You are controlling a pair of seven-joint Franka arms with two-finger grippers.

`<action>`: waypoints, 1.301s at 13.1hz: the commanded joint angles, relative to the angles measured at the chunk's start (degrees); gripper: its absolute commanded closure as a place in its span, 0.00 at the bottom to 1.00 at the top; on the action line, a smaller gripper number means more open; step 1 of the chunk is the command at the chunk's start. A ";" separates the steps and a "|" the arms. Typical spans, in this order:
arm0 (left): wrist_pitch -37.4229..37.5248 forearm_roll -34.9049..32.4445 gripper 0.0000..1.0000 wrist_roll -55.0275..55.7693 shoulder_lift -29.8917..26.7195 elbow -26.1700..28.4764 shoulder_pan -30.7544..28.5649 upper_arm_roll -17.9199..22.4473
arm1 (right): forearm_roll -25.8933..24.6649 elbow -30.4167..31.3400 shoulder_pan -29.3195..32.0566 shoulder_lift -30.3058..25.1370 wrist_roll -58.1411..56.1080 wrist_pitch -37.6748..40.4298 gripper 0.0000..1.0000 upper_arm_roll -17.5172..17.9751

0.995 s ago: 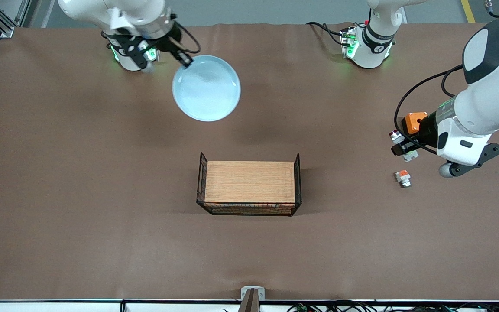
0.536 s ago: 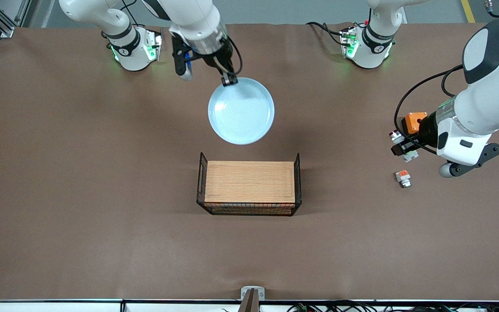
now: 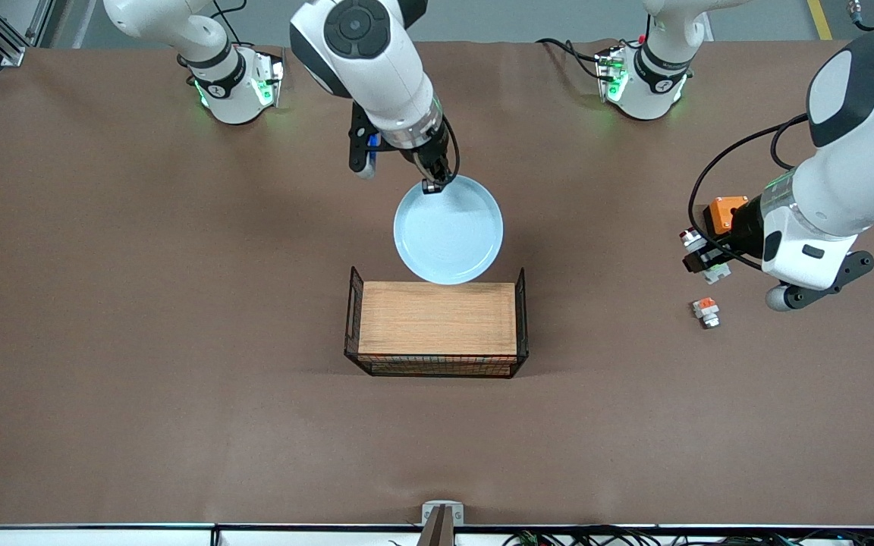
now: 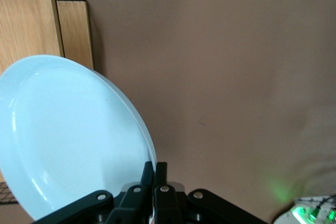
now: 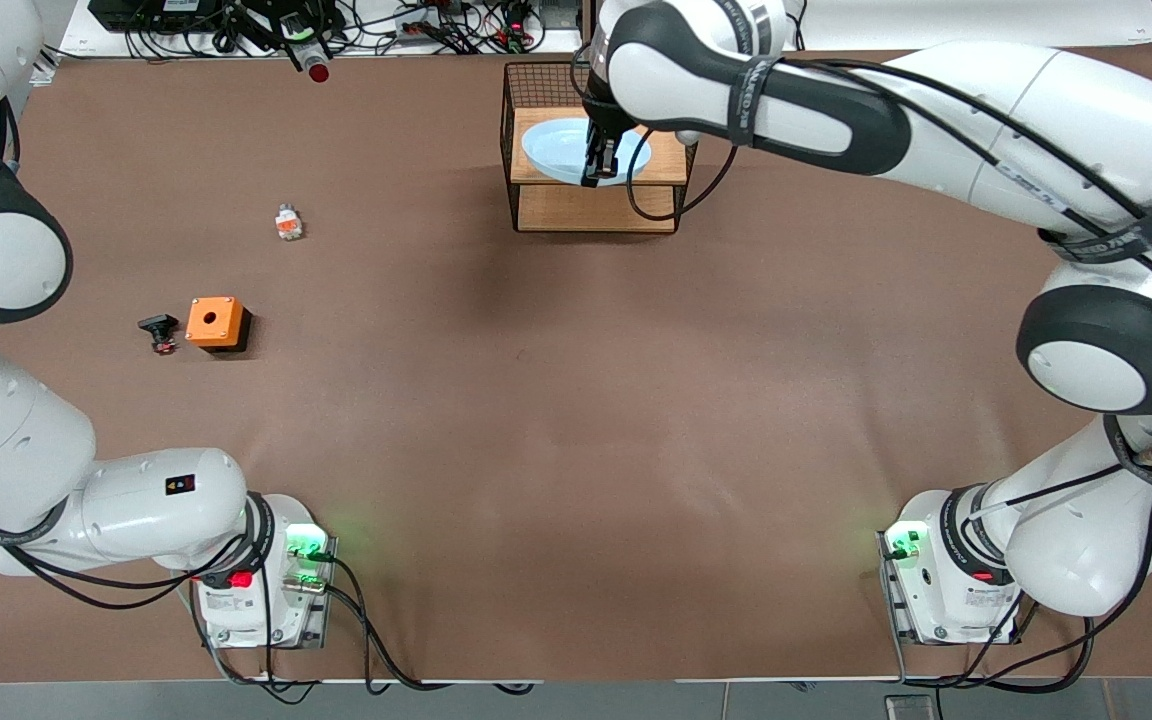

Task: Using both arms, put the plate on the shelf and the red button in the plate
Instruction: 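Lower the blue plate onto the wooden basket base with the right gripper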

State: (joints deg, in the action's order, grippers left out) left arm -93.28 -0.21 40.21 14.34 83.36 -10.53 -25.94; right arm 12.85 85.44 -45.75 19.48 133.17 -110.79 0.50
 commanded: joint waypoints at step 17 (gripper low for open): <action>-7.70 5.30 1.00 8.46 2.44 -0.04 4.63 -0.17 | -5.98 -4.32 2.42 14.62 -11.35 -12.69 1.00 -1.11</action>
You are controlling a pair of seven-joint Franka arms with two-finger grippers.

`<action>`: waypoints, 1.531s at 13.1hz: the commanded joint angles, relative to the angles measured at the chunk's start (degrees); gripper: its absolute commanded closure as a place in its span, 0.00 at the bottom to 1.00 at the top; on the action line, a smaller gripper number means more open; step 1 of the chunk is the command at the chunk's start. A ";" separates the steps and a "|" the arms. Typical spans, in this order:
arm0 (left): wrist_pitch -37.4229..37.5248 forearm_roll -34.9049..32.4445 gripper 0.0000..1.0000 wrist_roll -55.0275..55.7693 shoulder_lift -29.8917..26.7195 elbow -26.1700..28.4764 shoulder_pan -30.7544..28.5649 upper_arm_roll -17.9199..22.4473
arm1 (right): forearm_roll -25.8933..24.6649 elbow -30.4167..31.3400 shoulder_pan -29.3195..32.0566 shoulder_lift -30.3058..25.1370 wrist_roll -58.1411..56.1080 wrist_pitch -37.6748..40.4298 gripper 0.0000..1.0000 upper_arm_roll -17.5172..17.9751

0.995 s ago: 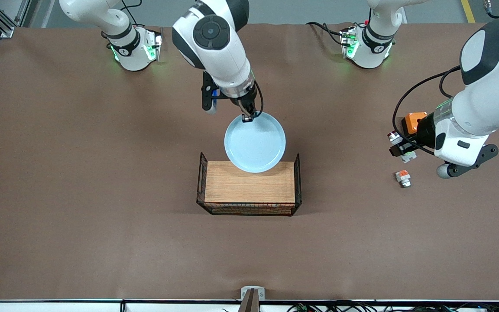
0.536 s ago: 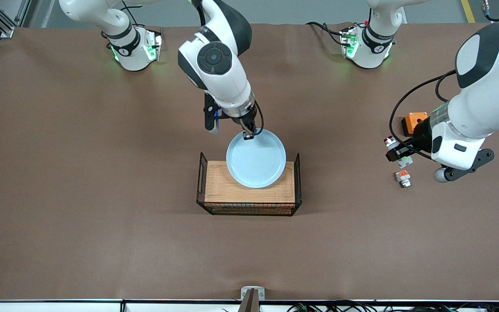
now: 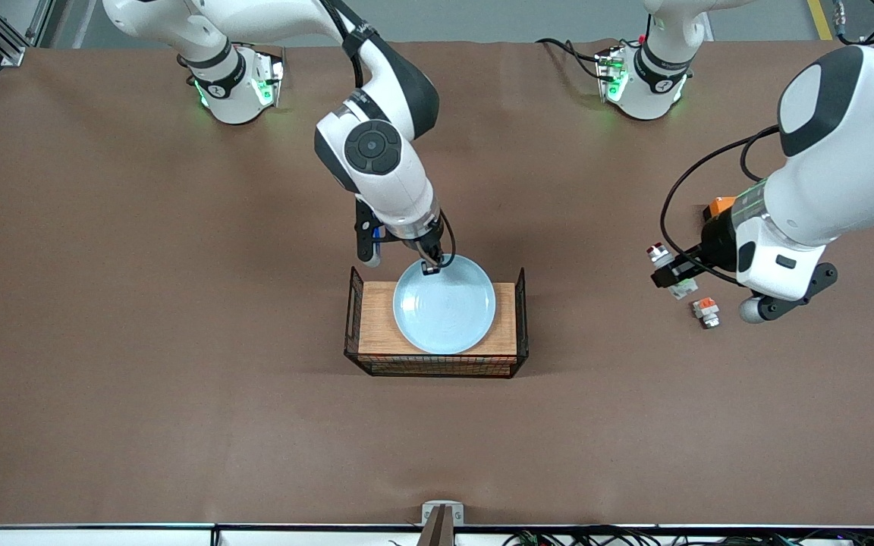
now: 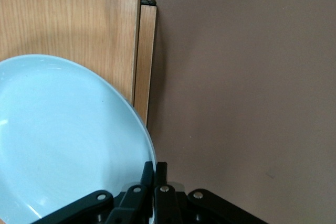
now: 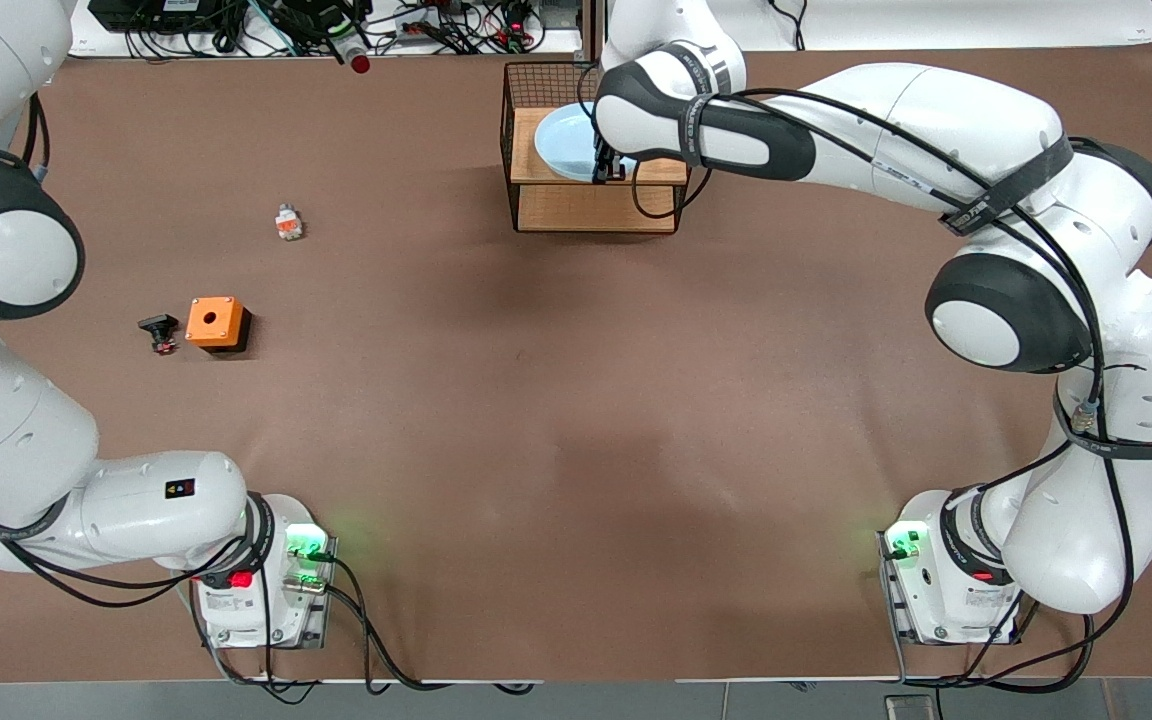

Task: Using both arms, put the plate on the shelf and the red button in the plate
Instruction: 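Carry the button over the plate with the left gripper while the right gripper releases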

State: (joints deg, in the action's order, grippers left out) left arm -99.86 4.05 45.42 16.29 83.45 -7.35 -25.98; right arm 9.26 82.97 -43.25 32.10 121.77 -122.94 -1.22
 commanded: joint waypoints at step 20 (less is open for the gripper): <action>-23.36 -3.70 1.00 33.15 15.16 -4.70 22.02 1.45 | -3.28 -6.68 6.24 -5.27 -19.52 20.61 0.02 0.87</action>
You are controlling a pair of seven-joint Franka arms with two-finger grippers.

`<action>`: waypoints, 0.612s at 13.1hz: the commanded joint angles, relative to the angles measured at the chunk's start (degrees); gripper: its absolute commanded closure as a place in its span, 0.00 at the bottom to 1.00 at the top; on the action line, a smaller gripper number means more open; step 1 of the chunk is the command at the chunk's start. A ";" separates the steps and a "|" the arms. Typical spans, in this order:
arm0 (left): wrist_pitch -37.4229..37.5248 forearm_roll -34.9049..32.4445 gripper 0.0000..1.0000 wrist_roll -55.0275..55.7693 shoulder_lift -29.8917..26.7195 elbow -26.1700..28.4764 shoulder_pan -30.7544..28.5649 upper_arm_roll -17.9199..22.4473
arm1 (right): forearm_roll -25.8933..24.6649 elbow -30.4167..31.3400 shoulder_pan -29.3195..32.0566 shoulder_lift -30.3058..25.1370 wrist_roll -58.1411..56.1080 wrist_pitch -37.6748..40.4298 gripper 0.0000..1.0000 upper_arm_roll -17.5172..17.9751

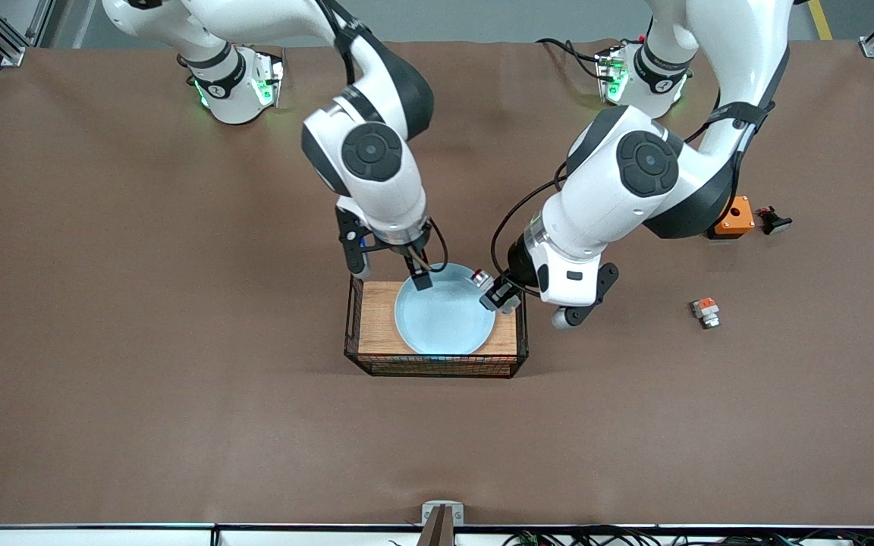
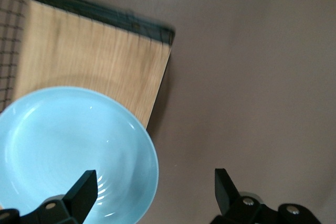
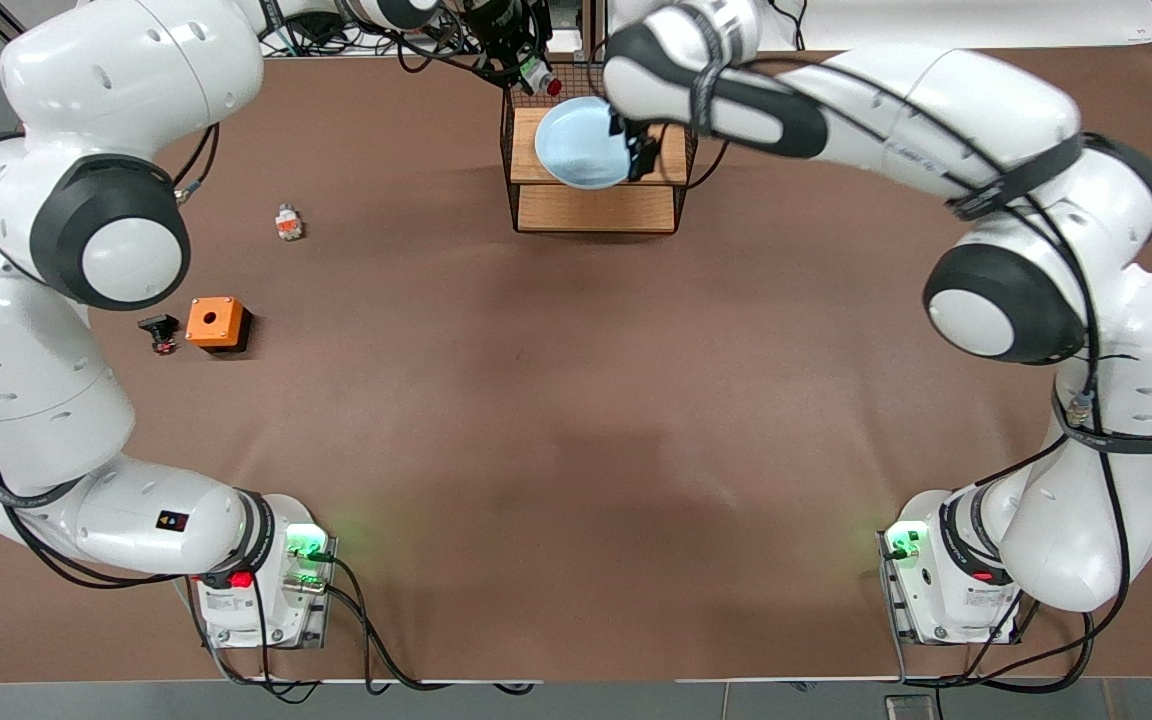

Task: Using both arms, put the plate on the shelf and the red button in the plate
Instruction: 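Carry the button over the plate with the left gripper while the right gripper releases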

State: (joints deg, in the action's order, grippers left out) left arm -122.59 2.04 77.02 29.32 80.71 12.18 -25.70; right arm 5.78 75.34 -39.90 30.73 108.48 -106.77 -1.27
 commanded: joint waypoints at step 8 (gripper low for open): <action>-6.52 -2.04 0.94 1.64 8.20 -2.13 15.23 12.25 | -0.42 1.83 13.26 -16.57 -47.43 20.27 0.01 0.57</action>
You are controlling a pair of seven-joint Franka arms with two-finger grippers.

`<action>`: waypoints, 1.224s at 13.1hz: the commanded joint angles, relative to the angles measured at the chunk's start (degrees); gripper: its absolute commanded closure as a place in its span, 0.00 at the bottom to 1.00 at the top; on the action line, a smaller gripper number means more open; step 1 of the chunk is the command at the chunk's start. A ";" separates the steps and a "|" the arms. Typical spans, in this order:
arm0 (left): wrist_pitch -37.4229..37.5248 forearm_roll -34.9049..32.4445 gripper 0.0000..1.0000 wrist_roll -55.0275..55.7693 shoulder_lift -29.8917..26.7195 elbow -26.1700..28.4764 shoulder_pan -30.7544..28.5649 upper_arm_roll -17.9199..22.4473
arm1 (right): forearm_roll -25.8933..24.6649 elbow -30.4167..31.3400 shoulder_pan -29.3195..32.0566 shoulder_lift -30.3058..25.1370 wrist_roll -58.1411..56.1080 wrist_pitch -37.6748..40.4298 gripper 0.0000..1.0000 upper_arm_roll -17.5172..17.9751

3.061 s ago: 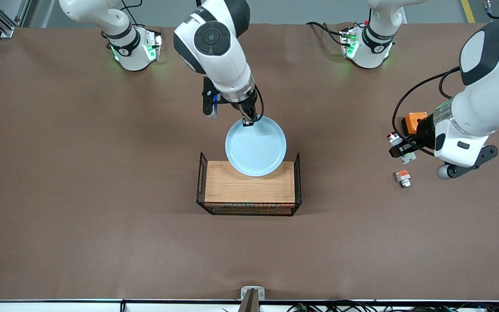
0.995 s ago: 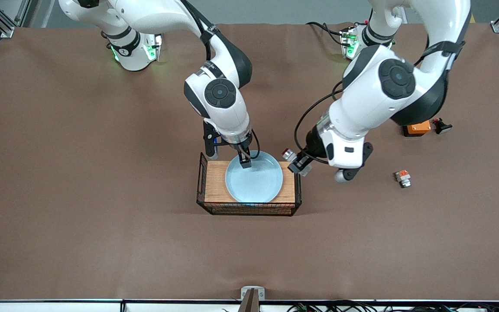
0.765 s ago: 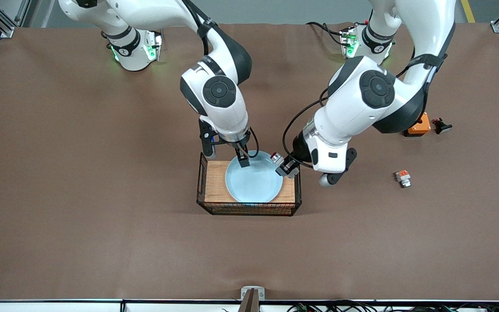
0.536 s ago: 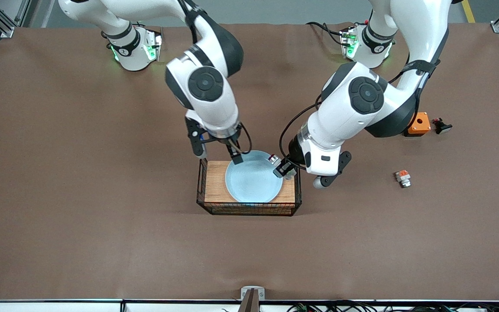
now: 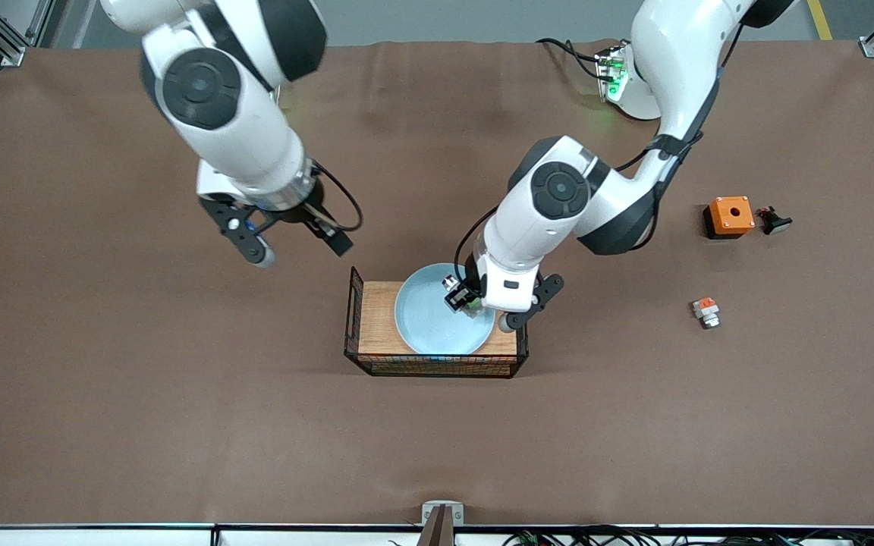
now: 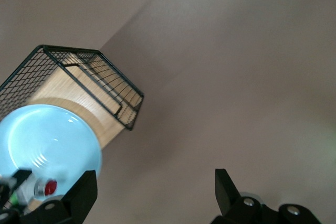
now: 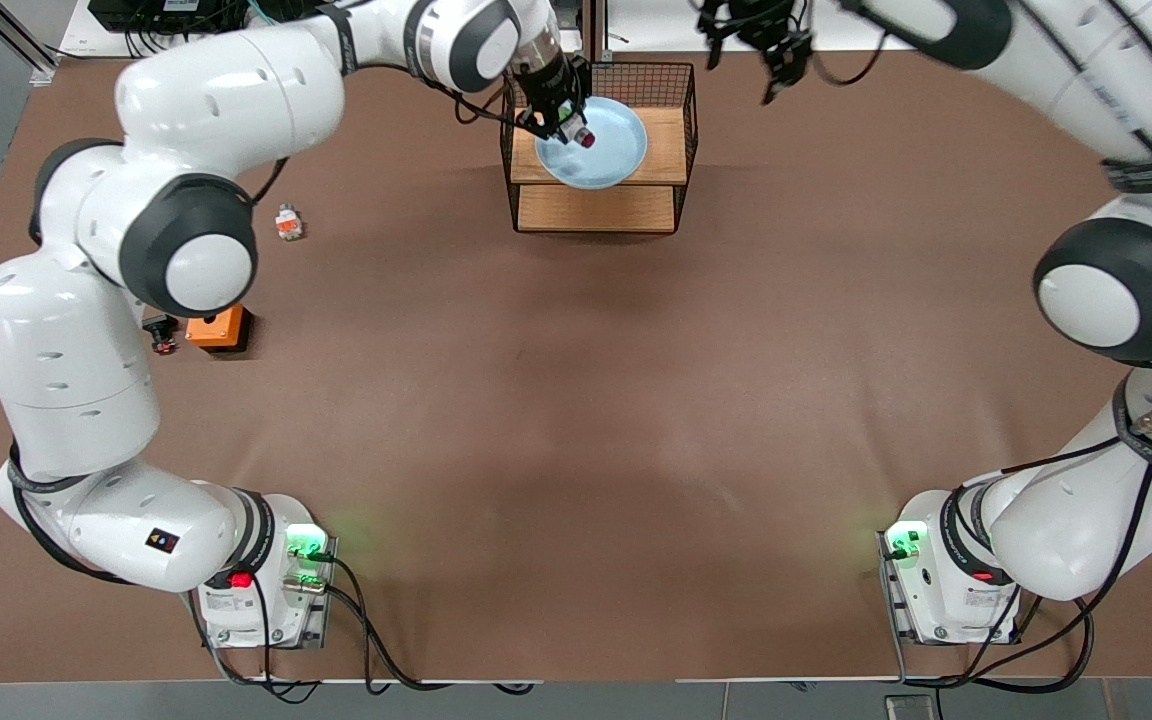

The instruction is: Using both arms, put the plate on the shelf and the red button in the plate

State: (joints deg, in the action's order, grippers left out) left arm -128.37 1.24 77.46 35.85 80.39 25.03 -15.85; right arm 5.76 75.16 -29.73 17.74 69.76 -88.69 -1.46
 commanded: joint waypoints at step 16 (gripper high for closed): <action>19.08 -4.23 0.00 -9.75 -17.45 -2.25 -7.77 3.46 | -1.81 29.43 27.26 -29.34 -65.44 -5.44 0.01 0.76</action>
State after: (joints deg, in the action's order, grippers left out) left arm -114.83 -1.72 71.55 25.66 75.83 20.65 -12.31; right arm 4.46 102.99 -5.51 -9.59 8.36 -93.42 -1.69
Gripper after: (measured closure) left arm 0.000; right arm 0.004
